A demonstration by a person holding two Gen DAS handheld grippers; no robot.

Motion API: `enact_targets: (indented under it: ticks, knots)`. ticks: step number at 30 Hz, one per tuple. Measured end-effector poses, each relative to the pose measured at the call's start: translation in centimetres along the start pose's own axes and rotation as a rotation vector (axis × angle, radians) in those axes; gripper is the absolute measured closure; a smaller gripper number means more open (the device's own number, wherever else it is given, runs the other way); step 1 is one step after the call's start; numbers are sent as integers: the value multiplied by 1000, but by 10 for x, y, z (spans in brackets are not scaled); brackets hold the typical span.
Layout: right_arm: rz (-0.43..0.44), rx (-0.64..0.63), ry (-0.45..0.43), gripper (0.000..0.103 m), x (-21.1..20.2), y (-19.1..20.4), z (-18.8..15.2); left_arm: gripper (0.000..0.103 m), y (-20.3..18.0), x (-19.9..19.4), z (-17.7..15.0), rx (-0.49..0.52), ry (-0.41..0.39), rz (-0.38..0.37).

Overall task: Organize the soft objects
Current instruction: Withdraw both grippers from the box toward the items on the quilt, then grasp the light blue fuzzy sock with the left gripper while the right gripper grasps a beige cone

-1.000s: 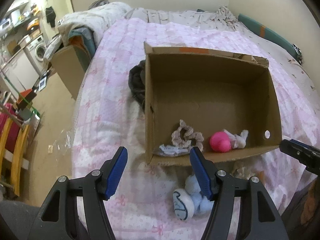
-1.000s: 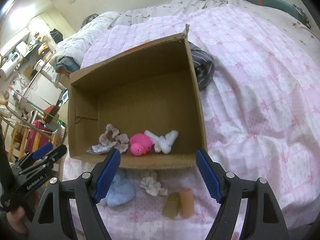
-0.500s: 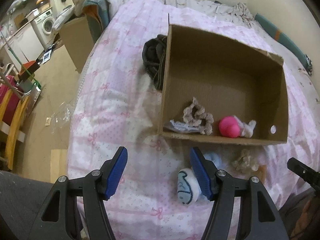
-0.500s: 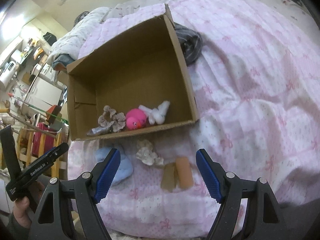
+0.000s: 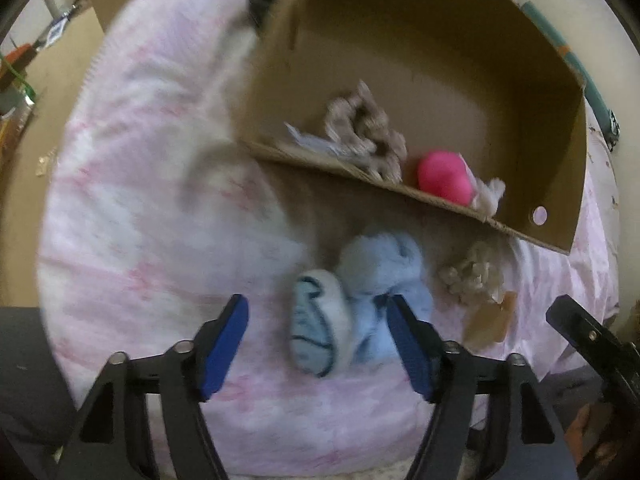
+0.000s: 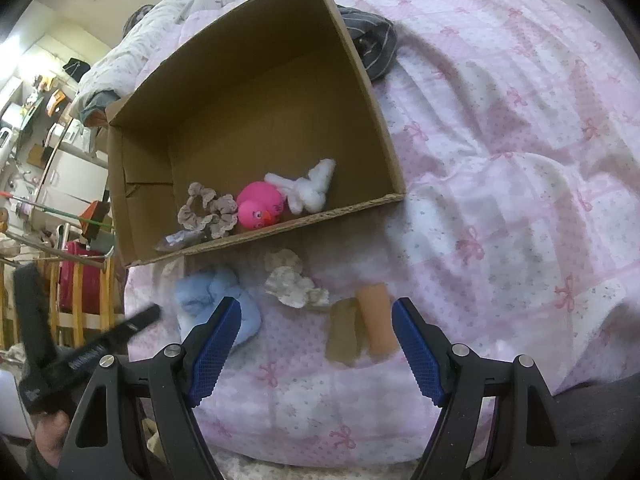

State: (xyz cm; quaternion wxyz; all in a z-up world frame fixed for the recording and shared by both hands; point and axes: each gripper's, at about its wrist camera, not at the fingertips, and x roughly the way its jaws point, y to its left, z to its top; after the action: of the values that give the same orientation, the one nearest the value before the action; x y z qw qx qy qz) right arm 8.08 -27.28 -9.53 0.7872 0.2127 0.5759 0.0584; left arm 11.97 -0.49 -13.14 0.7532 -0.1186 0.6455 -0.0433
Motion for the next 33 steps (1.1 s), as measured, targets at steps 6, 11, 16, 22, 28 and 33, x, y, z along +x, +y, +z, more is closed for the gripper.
enact_targets:
  ticks: [6, 11, 16, 22, 28, 33]
  knots:
    - [-5, 37, 4, 21, -1, -12, 1, 24, -18, 27, 1, -67, 53, -3]
    - [-5, 64, 1, 21, -3, -22, 3, 22, -40, 46, -9, 58, 49, 125]
    - [-2, 71, 2, 21, -2, -23, 4, 45, -48, 44, -15, 120, 25, 128]
    - [20, 97, -2, 21, -4, -27, 6, 80, -45, 29, -16, 129, 62, 61]
    - [92, 181, 31, 25, 0, -46, 7, 81, -43, -25, -21, 187, 44, 65]
    - [51, 192, 109, 49, 19, -49, 7, 81, -20, -64, -15, 210, 4, 71]
